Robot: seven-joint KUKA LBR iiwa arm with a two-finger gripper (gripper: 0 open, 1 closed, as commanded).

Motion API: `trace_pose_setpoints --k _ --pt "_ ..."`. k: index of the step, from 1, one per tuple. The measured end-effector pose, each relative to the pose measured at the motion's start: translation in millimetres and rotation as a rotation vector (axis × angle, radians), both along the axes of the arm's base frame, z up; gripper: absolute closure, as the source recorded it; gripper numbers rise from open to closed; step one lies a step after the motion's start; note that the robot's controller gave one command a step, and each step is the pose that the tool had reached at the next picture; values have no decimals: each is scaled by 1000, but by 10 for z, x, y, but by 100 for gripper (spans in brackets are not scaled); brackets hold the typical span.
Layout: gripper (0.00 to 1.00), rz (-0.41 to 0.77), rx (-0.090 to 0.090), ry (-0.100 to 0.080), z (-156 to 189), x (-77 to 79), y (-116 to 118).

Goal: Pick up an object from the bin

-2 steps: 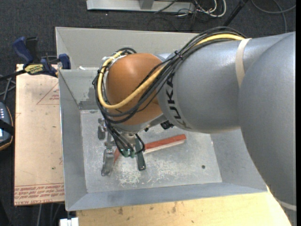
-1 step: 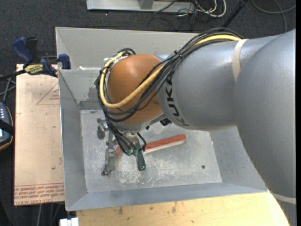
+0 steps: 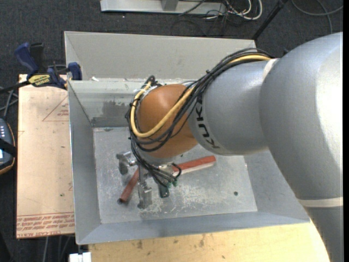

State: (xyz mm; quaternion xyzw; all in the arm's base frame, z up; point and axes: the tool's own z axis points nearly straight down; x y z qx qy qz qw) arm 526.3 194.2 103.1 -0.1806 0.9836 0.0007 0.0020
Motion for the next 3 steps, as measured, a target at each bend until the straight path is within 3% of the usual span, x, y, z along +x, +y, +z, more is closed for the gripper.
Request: trace_pose_setpoints --k 1,2,3 --pt "100 219 0 2 -249 407 -238" --pt "100 219 0 3 -249 406 -238" --pt "100 263 1 -8 1310 522 -51"
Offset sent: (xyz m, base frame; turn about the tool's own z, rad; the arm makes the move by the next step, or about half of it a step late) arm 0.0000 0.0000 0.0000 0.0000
